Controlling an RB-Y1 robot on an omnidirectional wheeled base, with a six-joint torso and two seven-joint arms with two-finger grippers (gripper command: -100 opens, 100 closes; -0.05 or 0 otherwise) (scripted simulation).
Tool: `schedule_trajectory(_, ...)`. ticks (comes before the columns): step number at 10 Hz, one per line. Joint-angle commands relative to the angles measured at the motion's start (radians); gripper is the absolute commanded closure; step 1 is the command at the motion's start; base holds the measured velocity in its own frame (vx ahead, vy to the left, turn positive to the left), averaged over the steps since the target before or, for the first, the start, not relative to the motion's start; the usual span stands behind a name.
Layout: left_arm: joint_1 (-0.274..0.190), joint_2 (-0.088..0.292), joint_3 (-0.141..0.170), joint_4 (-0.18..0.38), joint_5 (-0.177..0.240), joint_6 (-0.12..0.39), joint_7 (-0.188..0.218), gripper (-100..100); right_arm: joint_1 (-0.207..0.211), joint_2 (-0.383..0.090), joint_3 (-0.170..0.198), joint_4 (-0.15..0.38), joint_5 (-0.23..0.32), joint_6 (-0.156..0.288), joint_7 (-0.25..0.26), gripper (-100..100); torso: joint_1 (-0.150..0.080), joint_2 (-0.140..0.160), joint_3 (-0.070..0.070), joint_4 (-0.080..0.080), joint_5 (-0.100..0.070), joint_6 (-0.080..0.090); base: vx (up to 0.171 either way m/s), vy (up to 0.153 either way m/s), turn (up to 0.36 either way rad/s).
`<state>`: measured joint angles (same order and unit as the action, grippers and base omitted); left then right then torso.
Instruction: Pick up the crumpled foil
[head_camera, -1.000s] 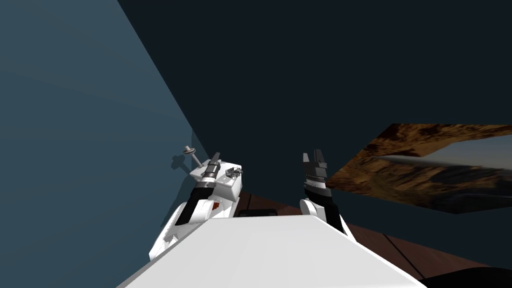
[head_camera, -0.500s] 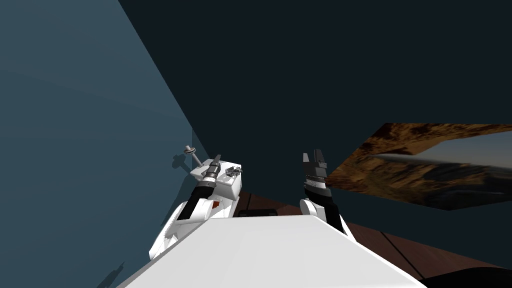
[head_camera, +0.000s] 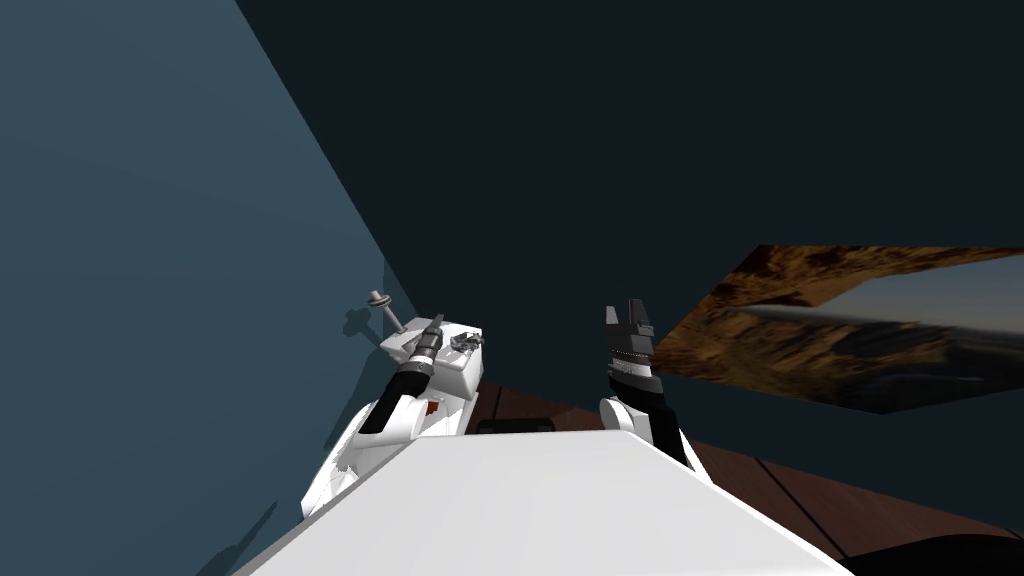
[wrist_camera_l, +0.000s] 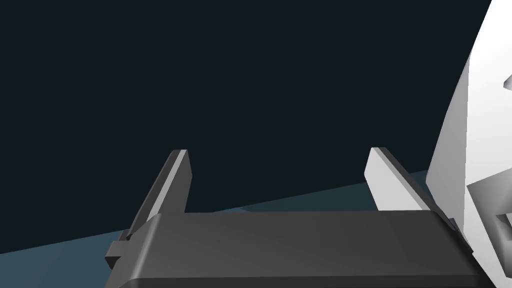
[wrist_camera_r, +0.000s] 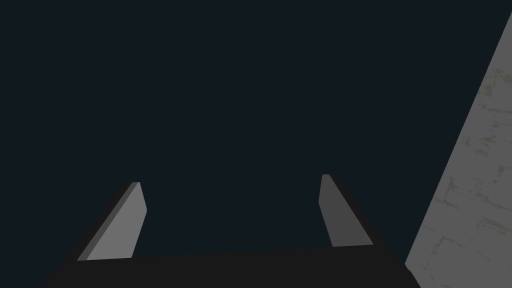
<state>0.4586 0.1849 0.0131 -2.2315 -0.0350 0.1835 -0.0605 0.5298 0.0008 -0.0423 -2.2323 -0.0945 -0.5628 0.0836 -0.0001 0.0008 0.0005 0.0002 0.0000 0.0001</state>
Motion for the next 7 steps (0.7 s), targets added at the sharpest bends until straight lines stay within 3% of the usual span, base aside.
schedule_trajectory(1, 0.002, -0.005, -0.002, 0.005, 0.005, 0.05, 0.0, -100, 0.0, 0.0, 0.0, 0.0, 0.0, 0.0, 0.0, 0, 0.0, 0.0, 0.0, 0.0, 0.0, 0.0, -0.01, -0.001, -0.024)
schedule_trajectory(6, -0.001, -0.016, -0.01, 0.018, 0.013, 0.181, 0.004, -100, 0.0, 0.0, 0.0, 0.0, 0.0, 0.0, 0.0, 0, 0.0, -0.001, -0.001, 0.0, 0.0, 0.0, -0.001, 0.003, -0.024)
schedule_trajectory(7, -0.001, -0.016, -0.01, 0.018, 0.013, 0.185, 0.004, -100, 0.0, 0.0, 0.0, 0.0, 0.0, 0.0, 0.0, 0, 0.001, -0.001, -0.001, 0.0, 0.0, 0.0, 0.0, 0.007, -0.011)
